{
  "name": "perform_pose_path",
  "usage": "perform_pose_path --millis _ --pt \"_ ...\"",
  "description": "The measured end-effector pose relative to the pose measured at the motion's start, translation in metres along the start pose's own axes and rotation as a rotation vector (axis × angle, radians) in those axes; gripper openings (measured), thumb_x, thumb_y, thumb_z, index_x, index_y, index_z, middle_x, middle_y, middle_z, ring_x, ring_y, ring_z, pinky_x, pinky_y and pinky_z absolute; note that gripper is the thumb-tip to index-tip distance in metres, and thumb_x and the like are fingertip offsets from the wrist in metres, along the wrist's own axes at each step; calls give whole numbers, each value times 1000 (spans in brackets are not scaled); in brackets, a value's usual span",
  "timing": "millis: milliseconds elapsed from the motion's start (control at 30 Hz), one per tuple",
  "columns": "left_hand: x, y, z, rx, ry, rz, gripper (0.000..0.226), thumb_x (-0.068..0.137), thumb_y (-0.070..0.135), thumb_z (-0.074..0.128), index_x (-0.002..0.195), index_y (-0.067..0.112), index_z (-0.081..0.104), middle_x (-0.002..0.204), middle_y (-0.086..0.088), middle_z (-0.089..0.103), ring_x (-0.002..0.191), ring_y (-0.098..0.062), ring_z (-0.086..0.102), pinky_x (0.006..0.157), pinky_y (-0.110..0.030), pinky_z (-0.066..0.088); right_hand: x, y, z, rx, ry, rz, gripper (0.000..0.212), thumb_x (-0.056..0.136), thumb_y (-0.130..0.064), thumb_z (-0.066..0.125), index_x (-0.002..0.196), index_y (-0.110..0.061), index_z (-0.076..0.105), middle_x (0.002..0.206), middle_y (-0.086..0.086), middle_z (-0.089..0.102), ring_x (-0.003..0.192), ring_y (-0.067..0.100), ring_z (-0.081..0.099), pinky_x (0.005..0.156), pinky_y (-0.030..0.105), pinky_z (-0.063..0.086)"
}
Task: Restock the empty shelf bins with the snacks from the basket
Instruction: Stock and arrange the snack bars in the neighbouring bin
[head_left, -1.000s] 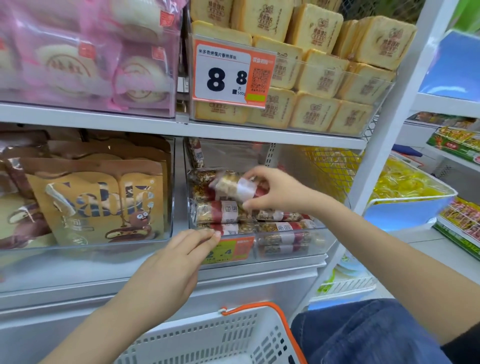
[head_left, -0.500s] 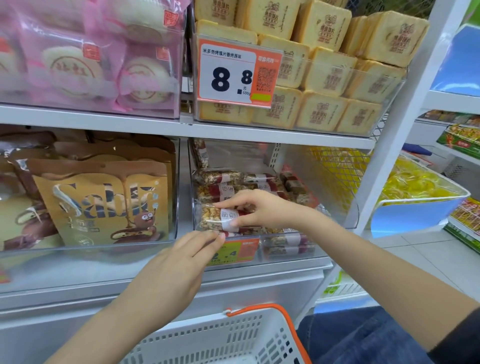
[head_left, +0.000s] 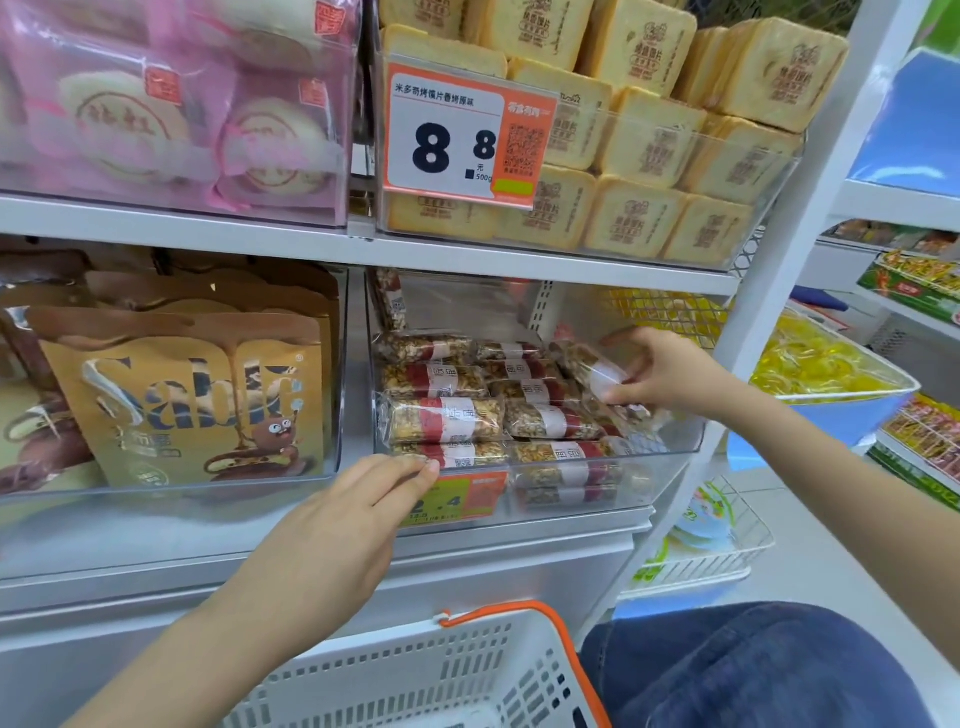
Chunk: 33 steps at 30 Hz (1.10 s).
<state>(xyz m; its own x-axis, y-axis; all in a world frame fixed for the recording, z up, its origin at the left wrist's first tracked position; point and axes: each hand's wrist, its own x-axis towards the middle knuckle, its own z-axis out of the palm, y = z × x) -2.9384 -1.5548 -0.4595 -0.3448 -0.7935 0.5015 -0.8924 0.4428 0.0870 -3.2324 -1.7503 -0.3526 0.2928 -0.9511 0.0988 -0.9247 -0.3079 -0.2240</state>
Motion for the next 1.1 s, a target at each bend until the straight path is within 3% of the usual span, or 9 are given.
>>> perform_pose_path --millis 133,267,433,567,733,833,933,1033,1100 --pt "0 2 -2 -7 7 -13 72 58 -2 81 125 11 59 120 2 59 111 -13 45 67 -24 57 -6 17 8 4 -12 75 67 70 -34 82 128 -18 51 84 0 65 85 20 60 69 29 44" --pt "0 3 -2 -12 6 -21 72 60 -2 80 126 12 58 122 2 59 112 -13 45 68 -27 58 -6 10 38 -173 61 77 54 77 -29 77 124 -13 54 108 13 61 101 30 57 73 32 45" --pt "-1 1 -2 -6 0 -18 74 60 0 79 128 13 55 123 4 56 112 -13 45 64 -27 58 1 16 42 -128 -106 121 29 94 -27 57 113 -6 66 108 14 67 94 28 62 69 28 42" --pt "0 1 0 -6 -4 -19 73 60 -2 79 128 12 56 123 3 56 112 -13 45 67 -27 58 9 20 28 -140 12 64 34 99 -17 45 130 -7 55 120 17 62 93 30 60 72 32 45" --pt "-2 1 0 -4 -11 -21 74 61 -1 79 130 13 55 126 4 55 114 -13 44 70 -27 58 10 12 50 -280 -391 42 43 103 -16 30 145 -7 33 143 14 45 123 29 49 85 27 37" --pt "-3 0 1 2 -6 -19 76 60 0 79 131 13 54 127 5 52 115 -13 44 73 -27 57 15 8 49 -362 -494 72 47 103 -12 28 150 -11 22 151 10 34 132 27 42 92 27 38" --pt "-2 1 1 -5 -8 -16 76 59 -1 80 129 12 55 125 4 54 114 -13 44 73 -26 57 21 -7 37 -325 -345 49 41 101 -16 39 140 -5 42 137 16 50 115 29 55 91 33 46" --pt "-1 2 -1 4 -21 -25 75 59 -1 80 129 12 56 124 3 56 114 -13 44 70 -25 57 23 -54 38 -48 -31 -124 39 95 -11 47 134 -13 51 109 12 64 70 21 62 59 31 51" --pt "-1 1 -3 -2 -40 -22 75 61 0 79 130 14 55 126 5 55 115 -12 44 70 -24 57 28 -92 45 96 -28 -288 48 92 -11 51 138 -25 44 128 8 58 76 23 67 61 35 57"
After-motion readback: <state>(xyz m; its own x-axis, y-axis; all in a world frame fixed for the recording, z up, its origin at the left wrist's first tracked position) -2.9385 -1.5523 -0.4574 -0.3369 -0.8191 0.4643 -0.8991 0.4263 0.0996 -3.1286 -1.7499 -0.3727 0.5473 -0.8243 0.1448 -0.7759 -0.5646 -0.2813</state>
